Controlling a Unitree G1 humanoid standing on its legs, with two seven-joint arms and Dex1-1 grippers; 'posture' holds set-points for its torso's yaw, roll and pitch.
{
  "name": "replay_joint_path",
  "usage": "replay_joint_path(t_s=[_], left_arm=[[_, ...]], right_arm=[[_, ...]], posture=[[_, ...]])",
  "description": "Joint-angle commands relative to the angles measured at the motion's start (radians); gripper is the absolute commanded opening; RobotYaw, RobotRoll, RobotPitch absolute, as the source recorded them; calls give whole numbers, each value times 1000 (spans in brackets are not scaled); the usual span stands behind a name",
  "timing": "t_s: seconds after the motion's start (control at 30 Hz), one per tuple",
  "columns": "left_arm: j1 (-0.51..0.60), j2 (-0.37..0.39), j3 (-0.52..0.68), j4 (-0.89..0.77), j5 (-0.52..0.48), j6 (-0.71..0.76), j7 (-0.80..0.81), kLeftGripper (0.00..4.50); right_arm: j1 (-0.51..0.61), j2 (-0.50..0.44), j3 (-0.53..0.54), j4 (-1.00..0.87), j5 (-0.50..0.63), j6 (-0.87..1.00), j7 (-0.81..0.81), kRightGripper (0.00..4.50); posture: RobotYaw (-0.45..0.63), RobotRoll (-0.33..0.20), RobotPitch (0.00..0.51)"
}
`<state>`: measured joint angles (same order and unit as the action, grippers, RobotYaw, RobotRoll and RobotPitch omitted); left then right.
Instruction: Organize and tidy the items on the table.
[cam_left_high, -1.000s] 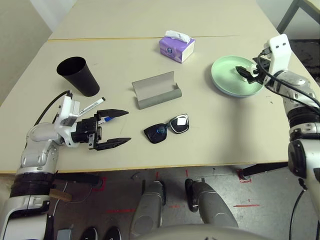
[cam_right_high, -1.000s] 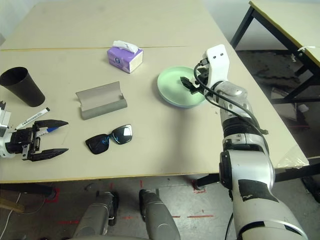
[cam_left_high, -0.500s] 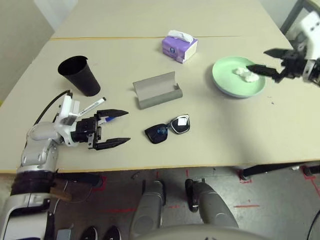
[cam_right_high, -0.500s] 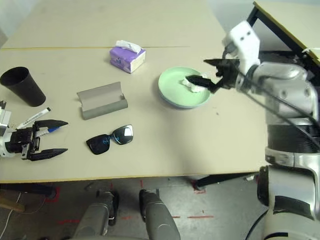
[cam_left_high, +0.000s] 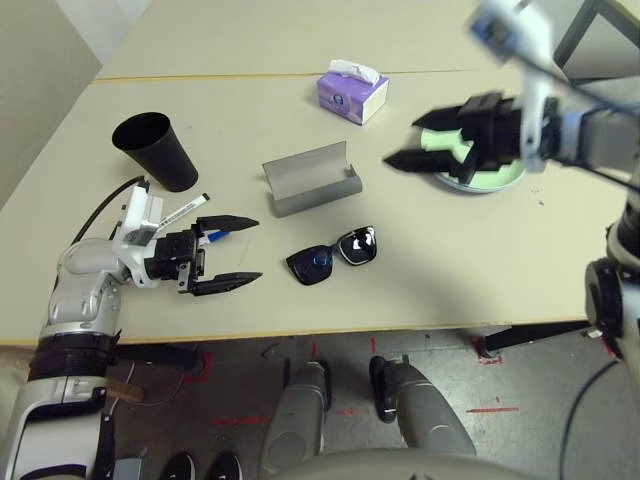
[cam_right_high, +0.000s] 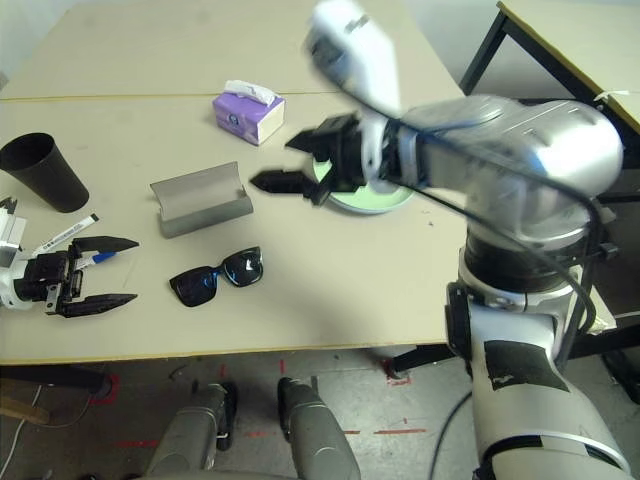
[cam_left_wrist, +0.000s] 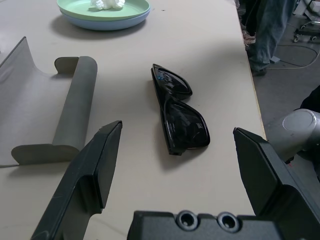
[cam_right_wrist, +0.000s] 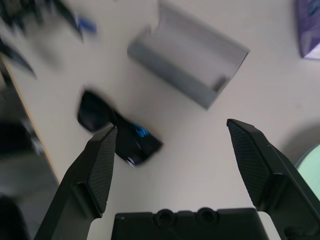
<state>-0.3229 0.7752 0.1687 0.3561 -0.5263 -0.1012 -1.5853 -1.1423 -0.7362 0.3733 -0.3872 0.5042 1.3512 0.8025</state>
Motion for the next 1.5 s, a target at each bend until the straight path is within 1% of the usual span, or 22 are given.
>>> replay_joint_path(t_s=[0.03, 0.17, 0.27, 0.3, 0.37, 0.43, 0.6, 0.7, 0.83, 0.93, 1.03, 1.2, 1.5], left_arm=[[4, 4, -4, 16, 18, -15, -14, 4500], [0, 2, -4, 28, 24, -20, -17, 4500], [-4, 0, -6, 37, 28, -25, -19, 4500], [-7, -2, -7, 43, 31, -28, -20, 4500], [-15, -5, -10, 56, 34, -34, -22, 4500], [-20, -7, -11, 64, 36, -39, -25, 4500], [-25, -9, -14, 70, 38, -43, -29, 4500], [-25, -8, -16, 70, 38, -43, -29, 4500], [-17, -6, -15, 62, 35, -41, -28, 4500], [-7, -2, -12, 53, 32, -39, -27, 4500], [-3, 2, -9, 49, 31, -37, -26, 4500], [0, 7, -7, 46, 29, -36, -27, 4500], [-4, 2, -16, 45, 31, -30, -28, 4500]], right_arm=[[-53, -16, 162, 15, -80, -145, 75, 4465], [-102, 37, 268, 66, -147, -221, 124, 4465], [-132, 55, 343, 81, -207, -307, 186, 4465], [-143, 62, 366, 70, -207, -327, 227, 4465], [-158, 79, 390, 44, -191, -342, 298, 4465], [-166, 93, 405, 44, -203, -364, 336, 4465], [-157, 138, 460, 103, -298, -442, 358, 4465], [-146, 207, 489, 197, -366, -492, 338, 4465], [-105, 294, 514, 324, -456, -563, 299, 4465], [-58, 330, 521, 375, -505, -597, 286, 4465], [-17, 345, 527, 397, -543, -616, 291, 4465], [37, 352, 528, 399, -575, -618, 311, 4465], [59, 384, 513, 431, -626, -624, 325, 4465]], posture=[[-29, 0, 213], [-34, 0, 211], [-43, 0, 209], [-45, 0, 209], [-46, 0, 209], [-46, 0, 209], [-47, 0, 211], [-43, 0, 216], [-35, 0, 216], [-30, 0, 215], [-26, 0, 215], [-28, 0, 214], [-33, 0, 214]])
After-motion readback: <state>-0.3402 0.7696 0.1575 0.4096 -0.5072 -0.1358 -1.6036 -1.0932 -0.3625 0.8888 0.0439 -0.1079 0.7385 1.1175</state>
